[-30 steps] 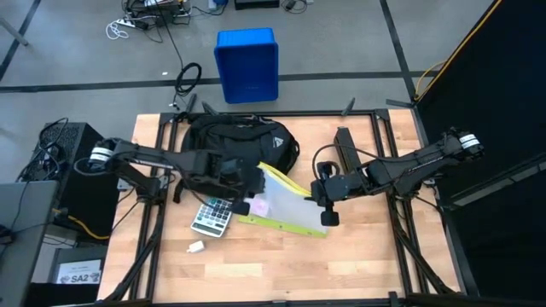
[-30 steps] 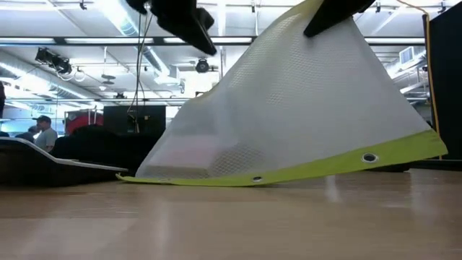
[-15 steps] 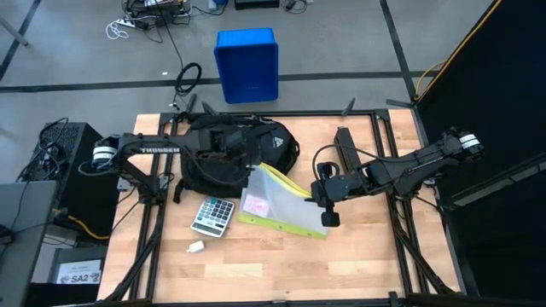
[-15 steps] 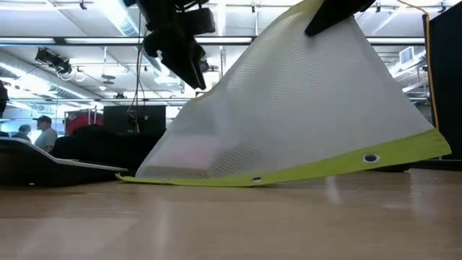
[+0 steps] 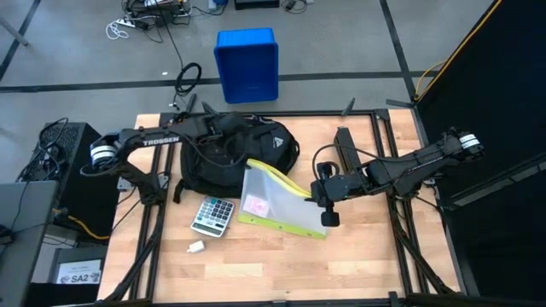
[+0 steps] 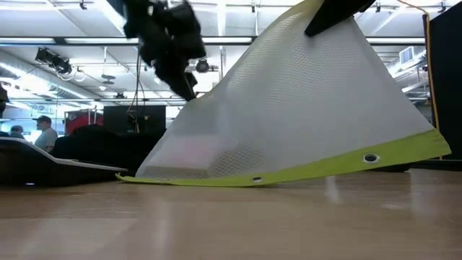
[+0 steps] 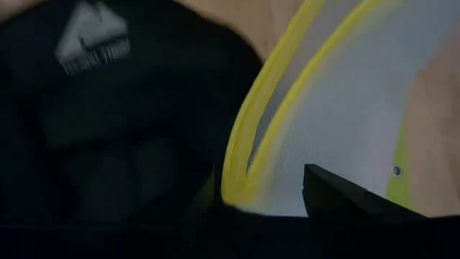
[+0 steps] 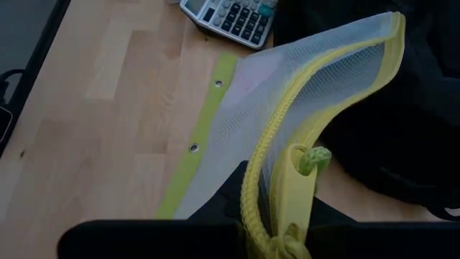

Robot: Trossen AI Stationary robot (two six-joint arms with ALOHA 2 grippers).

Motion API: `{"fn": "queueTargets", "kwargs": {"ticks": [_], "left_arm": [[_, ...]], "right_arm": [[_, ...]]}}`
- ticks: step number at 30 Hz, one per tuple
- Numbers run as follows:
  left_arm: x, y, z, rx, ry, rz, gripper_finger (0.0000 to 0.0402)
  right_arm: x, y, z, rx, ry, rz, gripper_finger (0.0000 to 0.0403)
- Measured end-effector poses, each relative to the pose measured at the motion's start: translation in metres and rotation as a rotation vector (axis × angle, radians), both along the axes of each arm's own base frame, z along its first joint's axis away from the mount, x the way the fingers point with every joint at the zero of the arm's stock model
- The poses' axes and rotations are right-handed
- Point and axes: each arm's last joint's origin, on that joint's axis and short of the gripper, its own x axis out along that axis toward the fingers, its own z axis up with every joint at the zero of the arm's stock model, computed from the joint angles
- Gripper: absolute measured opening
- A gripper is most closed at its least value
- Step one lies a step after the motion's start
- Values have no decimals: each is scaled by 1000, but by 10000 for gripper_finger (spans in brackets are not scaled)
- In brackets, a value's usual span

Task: Unpack backpack
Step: Adjust the yellow zip bag

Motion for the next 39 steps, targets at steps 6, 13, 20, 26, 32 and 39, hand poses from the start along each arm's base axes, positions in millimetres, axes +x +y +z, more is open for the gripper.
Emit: {"fn": "queueTargets", "kwargs": {"ticks": [6,13,20,26,32,39], "left_arm": [[-21,6,-34,-71,-127,51,181],[-16,8,-43,-185,-441,40,181],[-21,12,-54,-257,-372,63,181],[-38,30,-47,-309,-384,136,181],[-51,27,-70,-399,-417,206,181],[-60,15,-78,-539,-593,118,181]], "right_arm": [[0,0,0,0,0,0,0],[0,-1,0,0,0,-3,0],[0,-1,0,3,-2,-1,0],[1,-1,0,7,-1,3,0],[1,-2,0,12,2,1,0],[2,-6,0,13,1,-12,0]]}}
